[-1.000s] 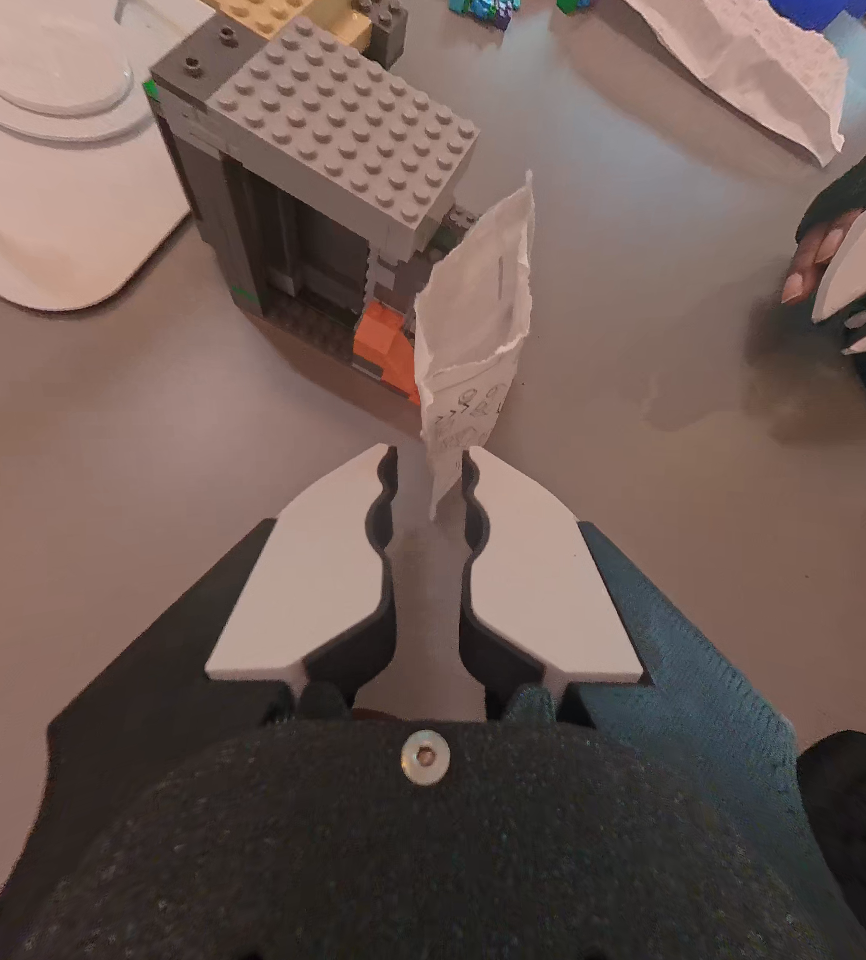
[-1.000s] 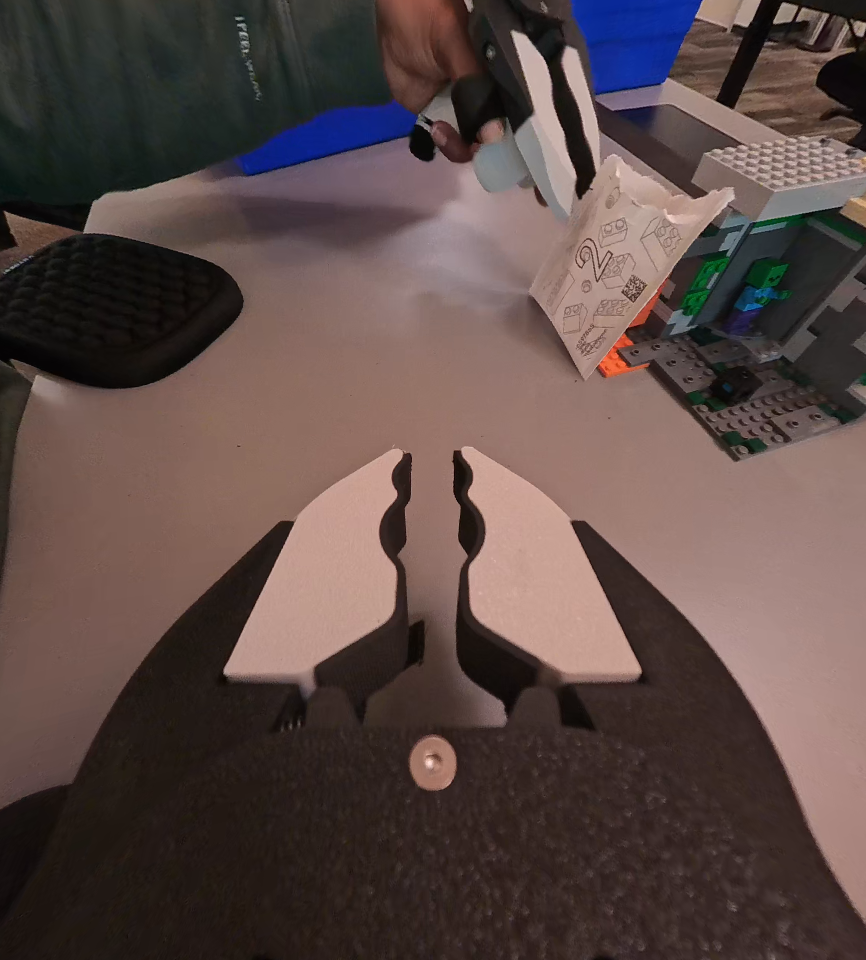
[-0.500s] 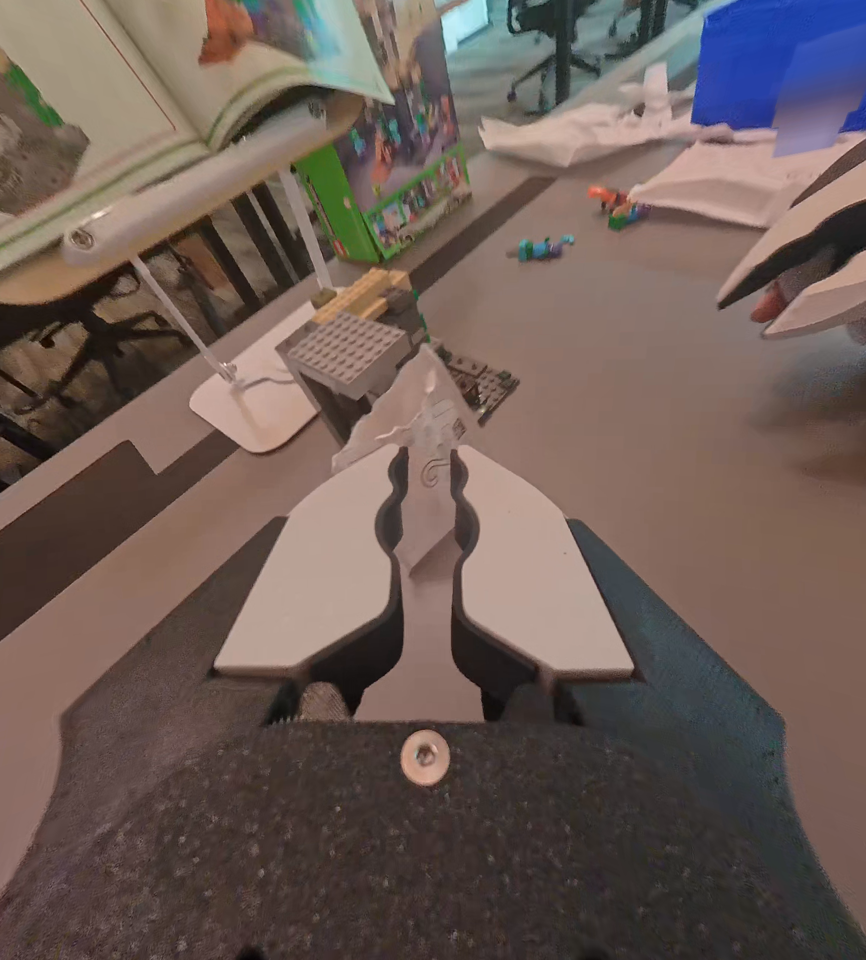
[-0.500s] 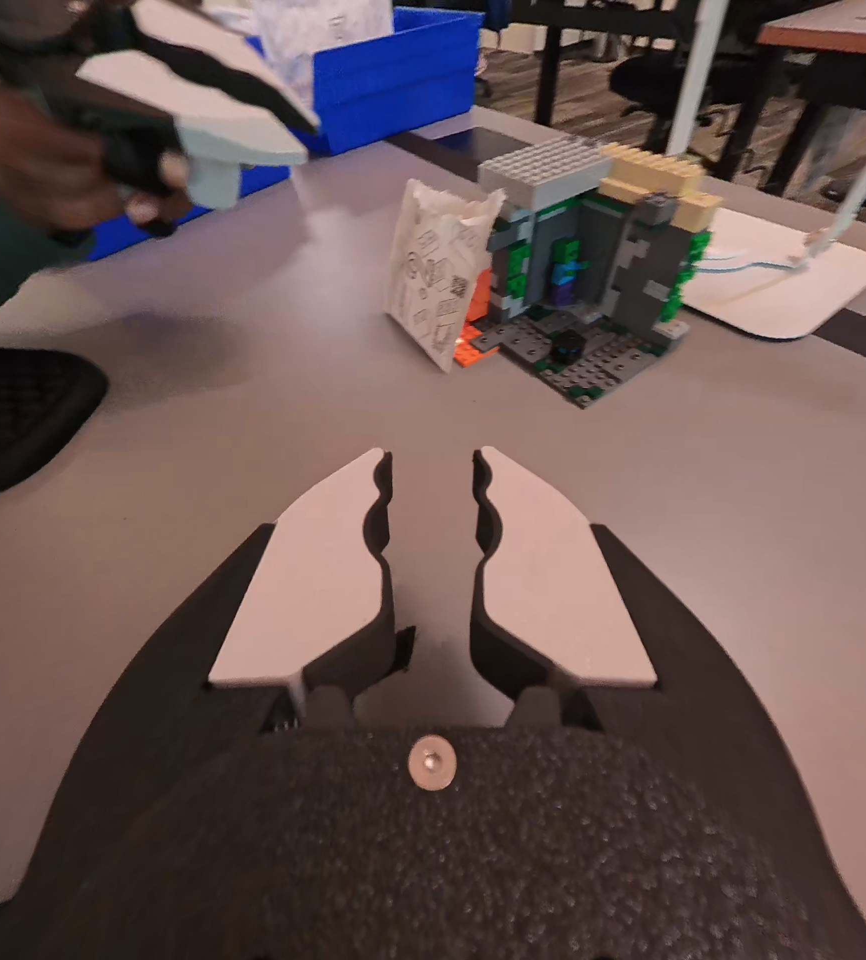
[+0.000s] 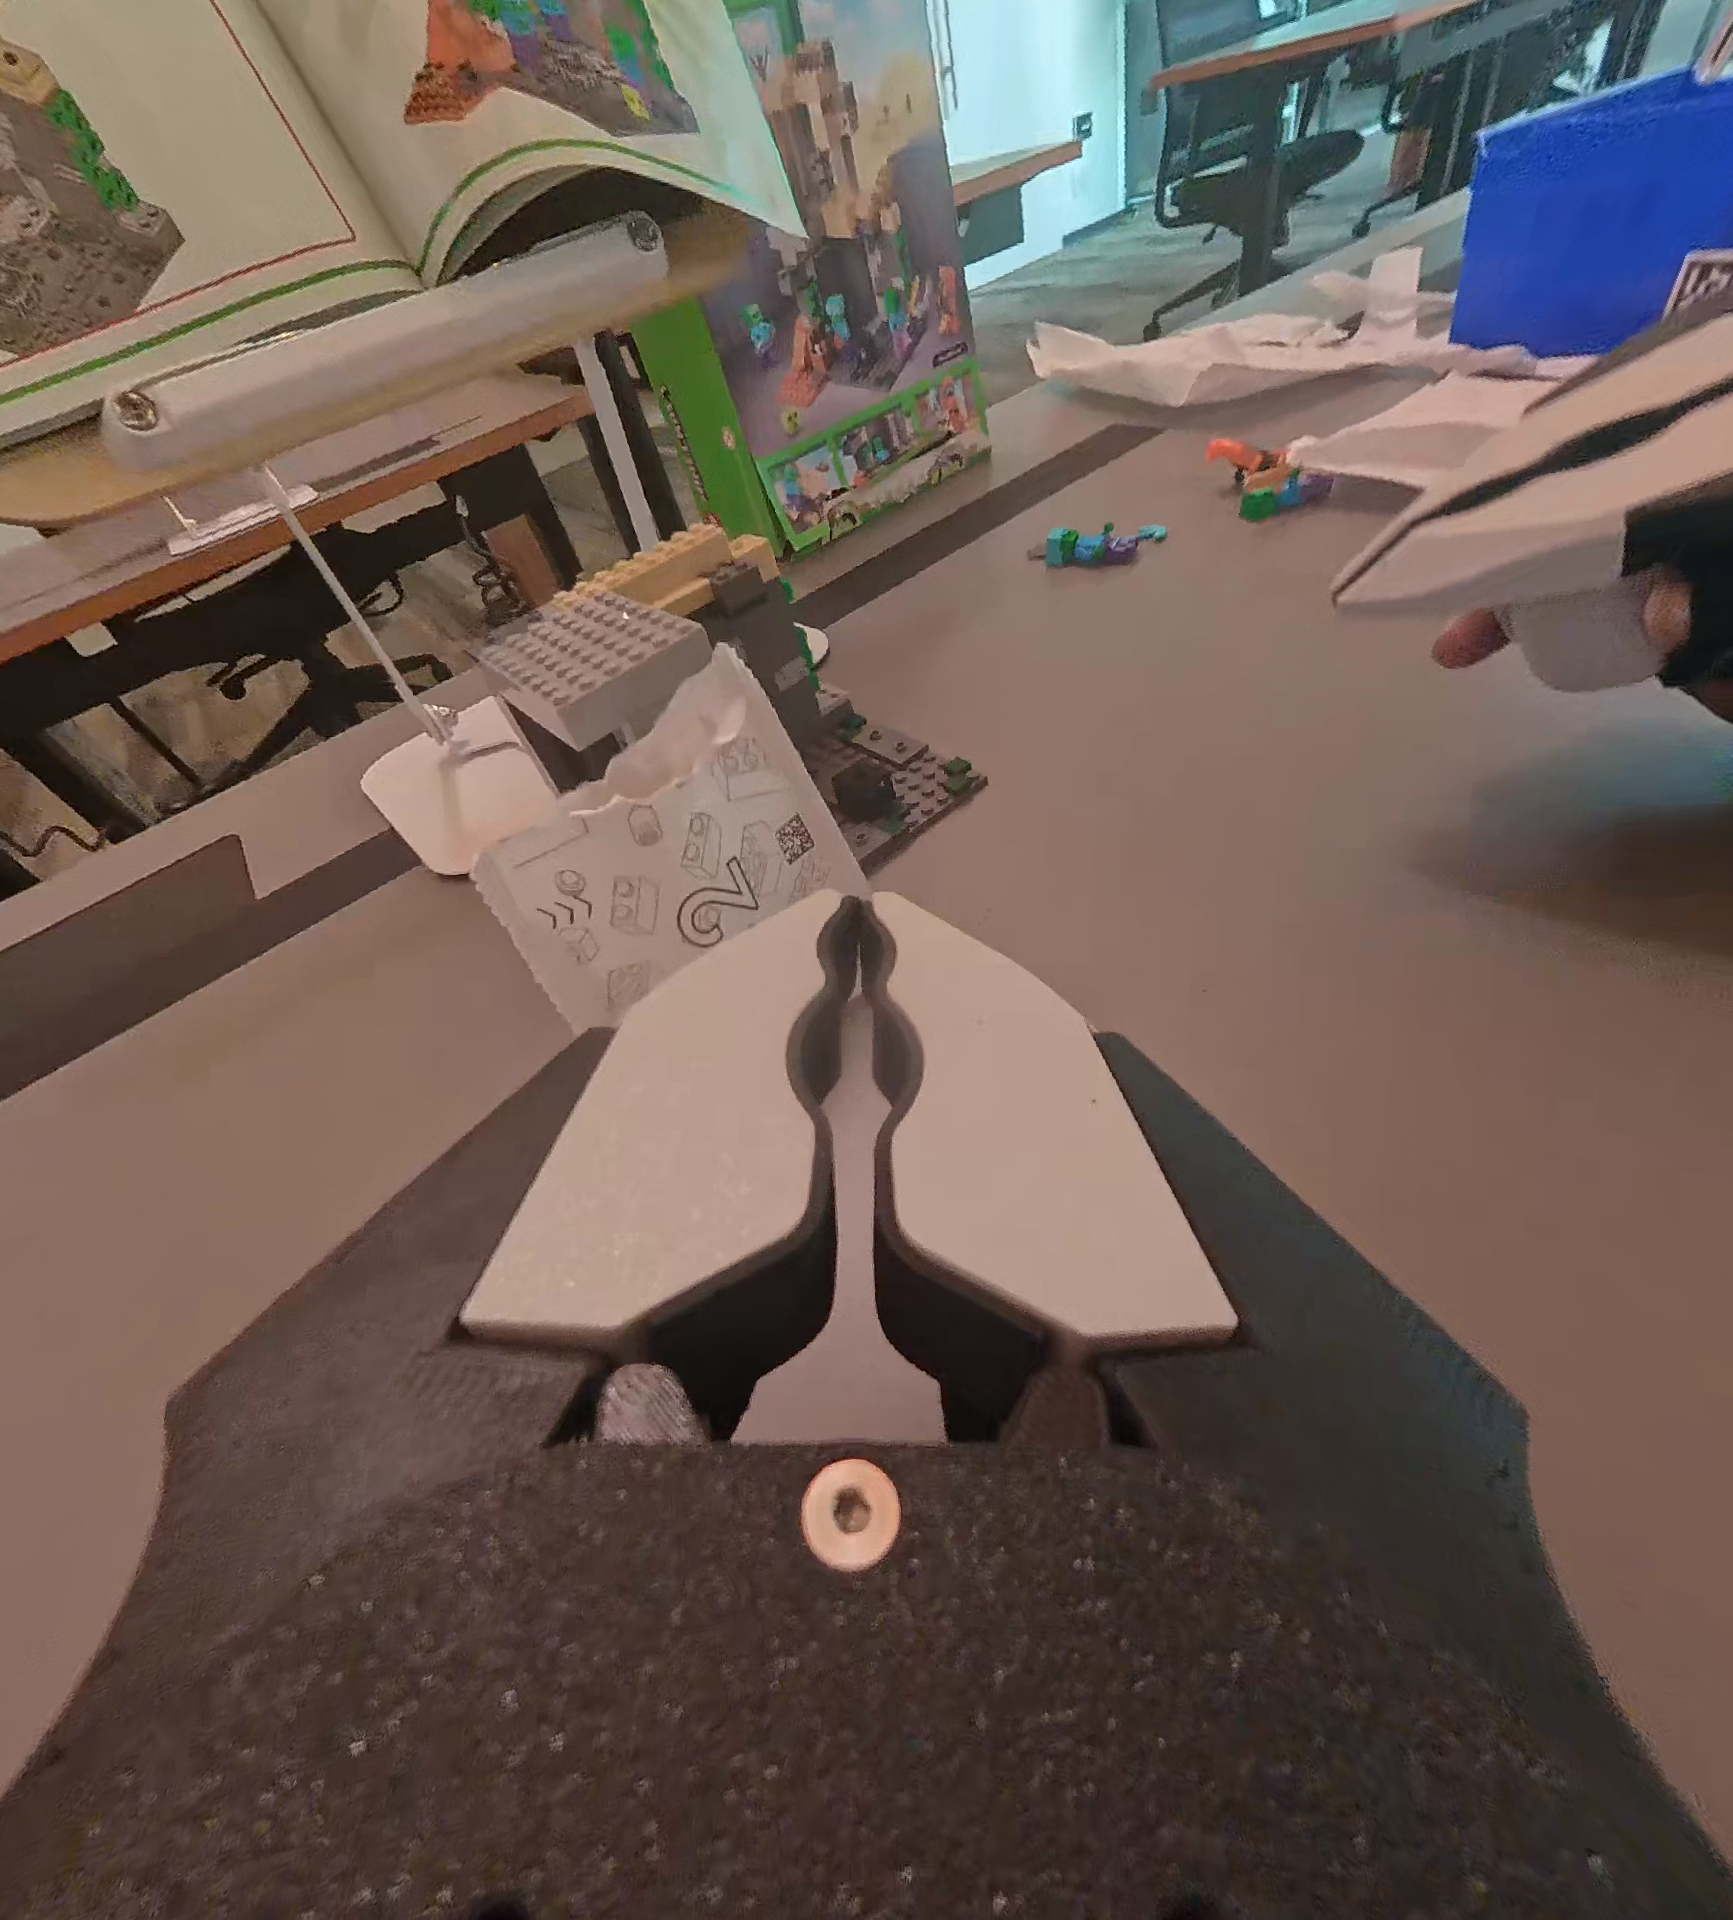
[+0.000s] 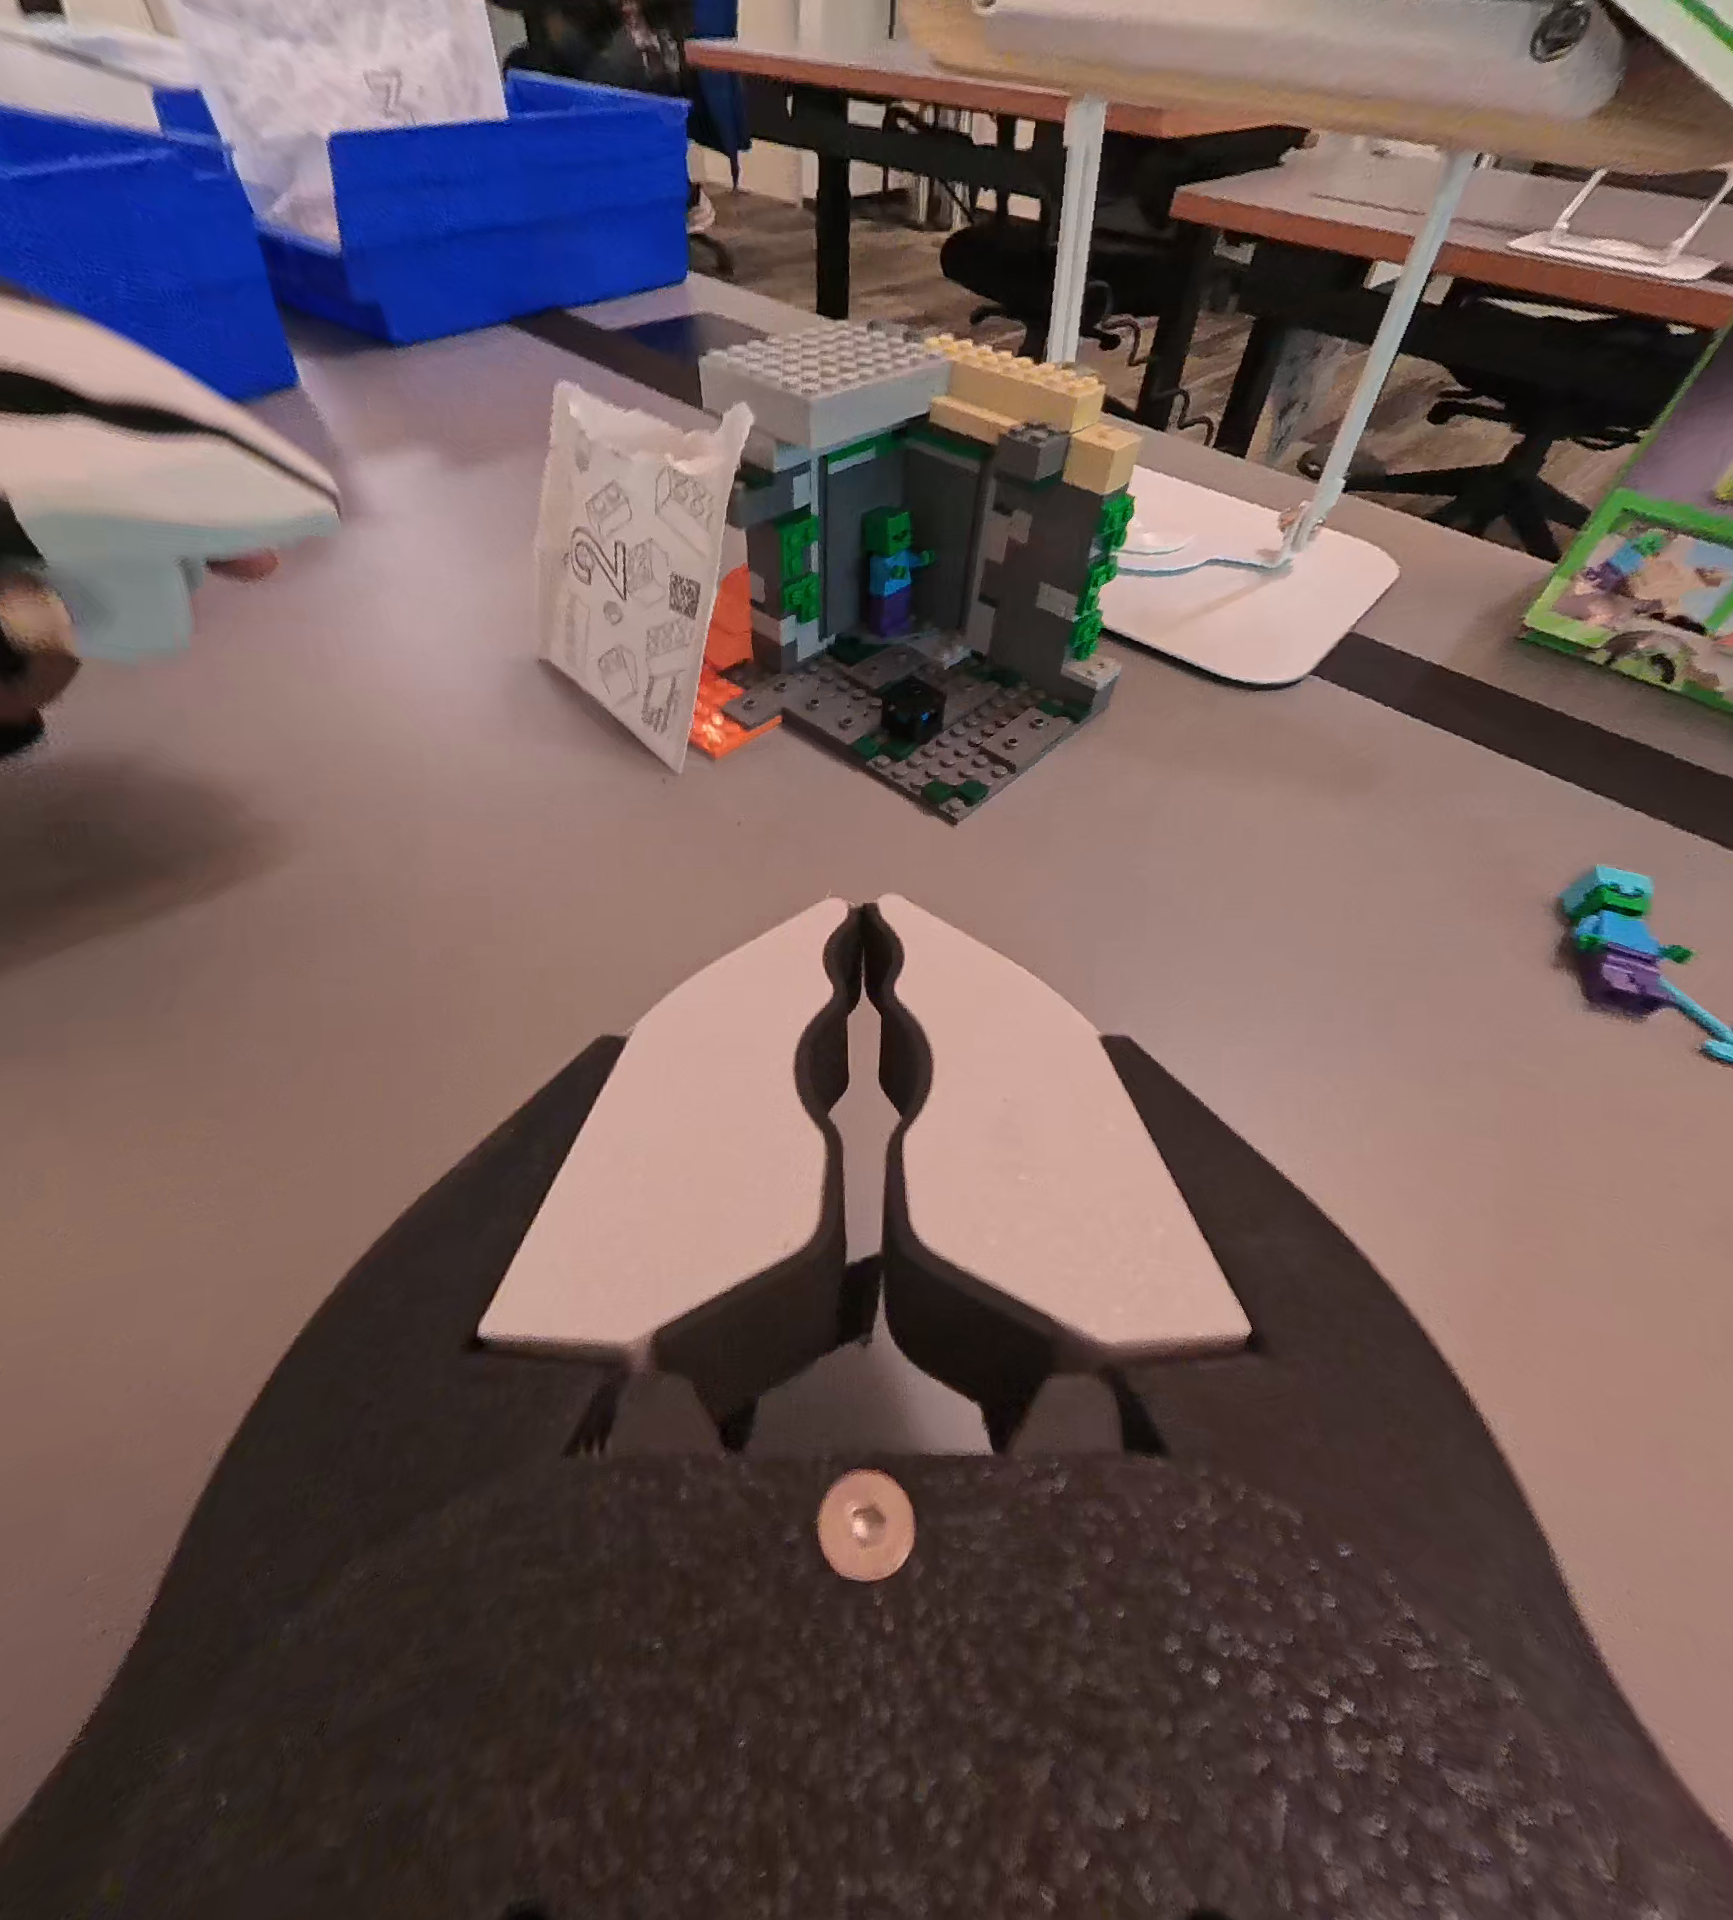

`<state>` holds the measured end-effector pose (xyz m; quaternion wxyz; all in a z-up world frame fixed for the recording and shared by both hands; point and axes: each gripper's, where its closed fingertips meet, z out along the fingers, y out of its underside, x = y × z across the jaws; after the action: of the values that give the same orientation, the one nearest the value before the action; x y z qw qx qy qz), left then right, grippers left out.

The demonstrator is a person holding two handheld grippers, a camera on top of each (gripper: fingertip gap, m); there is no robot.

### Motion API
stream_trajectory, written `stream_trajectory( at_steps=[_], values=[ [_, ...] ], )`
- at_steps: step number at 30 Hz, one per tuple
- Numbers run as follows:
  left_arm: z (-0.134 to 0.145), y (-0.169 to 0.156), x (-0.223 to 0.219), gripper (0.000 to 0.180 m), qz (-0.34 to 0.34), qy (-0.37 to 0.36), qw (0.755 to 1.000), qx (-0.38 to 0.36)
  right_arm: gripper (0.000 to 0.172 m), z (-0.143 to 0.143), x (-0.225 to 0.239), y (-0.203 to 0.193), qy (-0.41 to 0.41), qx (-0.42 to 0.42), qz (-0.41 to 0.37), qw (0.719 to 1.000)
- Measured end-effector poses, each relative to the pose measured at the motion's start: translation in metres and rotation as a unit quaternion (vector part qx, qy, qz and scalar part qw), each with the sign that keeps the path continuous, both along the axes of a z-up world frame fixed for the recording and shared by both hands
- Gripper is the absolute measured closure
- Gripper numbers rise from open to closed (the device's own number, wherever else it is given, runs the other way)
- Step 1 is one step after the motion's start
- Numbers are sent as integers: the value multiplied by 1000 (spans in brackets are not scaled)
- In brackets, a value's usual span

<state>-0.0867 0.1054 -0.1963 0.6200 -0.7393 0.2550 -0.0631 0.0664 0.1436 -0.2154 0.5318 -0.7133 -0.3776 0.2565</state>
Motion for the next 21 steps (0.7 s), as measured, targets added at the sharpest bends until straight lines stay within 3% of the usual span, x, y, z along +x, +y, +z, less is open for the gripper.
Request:
stream_trajectory(
  at_steps=[7,13,21],
  values=[
    [-3,-2,7,180,-18,9,1000,8,172,1,-45,33,36,-33,-7,999],
    [-7,1,7,180,-25,-3,1000,0,144,-13,-110,89,-22,-30,-13,999],
    [-2,-6,8,180,-42,-17,999,4,147,-35,-149,122,-93,-34,16,995]
  ],
)
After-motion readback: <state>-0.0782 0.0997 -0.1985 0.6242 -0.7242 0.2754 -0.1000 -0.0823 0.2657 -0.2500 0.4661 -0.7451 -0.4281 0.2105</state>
